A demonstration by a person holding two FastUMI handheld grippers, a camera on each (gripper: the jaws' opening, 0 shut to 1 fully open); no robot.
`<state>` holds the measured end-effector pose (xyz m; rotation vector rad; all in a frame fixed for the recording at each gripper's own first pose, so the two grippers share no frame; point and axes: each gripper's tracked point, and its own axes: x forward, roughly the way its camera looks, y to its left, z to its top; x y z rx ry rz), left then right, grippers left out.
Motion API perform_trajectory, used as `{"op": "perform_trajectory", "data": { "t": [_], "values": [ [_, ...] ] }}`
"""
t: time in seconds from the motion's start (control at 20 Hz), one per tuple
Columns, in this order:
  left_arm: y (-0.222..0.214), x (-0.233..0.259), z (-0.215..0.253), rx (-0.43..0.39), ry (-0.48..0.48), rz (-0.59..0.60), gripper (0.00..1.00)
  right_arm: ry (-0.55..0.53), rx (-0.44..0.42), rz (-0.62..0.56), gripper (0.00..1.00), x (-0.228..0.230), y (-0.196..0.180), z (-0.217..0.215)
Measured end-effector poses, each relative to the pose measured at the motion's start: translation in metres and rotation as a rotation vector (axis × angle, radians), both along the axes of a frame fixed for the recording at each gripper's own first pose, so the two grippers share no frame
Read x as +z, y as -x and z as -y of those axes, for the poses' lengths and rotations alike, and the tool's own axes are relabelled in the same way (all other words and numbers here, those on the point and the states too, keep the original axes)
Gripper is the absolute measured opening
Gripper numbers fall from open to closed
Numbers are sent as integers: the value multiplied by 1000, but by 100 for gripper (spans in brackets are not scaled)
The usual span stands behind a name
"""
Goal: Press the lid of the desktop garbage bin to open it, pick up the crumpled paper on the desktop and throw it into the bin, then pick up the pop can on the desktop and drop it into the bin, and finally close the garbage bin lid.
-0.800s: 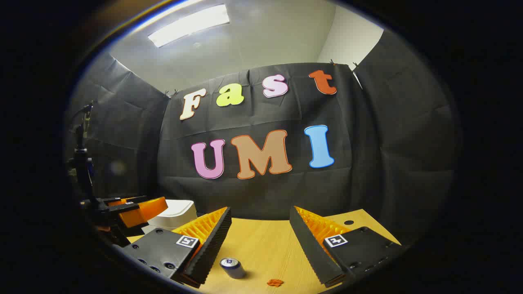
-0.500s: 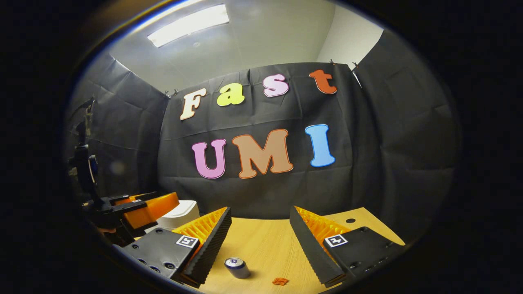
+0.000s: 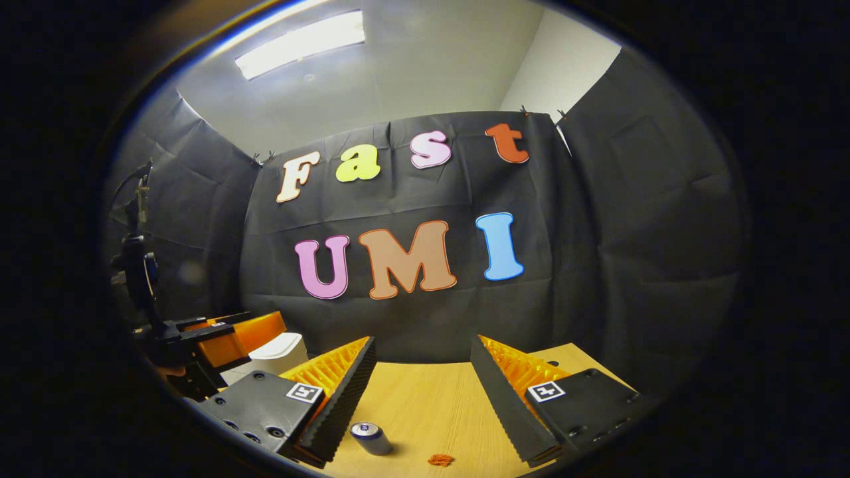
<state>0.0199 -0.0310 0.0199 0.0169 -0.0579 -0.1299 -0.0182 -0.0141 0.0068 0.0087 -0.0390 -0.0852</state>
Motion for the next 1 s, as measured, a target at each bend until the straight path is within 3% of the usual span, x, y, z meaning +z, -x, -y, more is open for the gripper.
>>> {"op": "perform_trajectory", "data": {
  "t": [0.45, 1.0],
  "values": [
    [10, 5, -7, 34, 33, 11, 96, 27, 26, -11, 95, -6, 5, -14],
    [16, 10, -57, 163, -47, 22, 96, 20, 57, -49, 96, -18, -3, -26]
  ]
}}
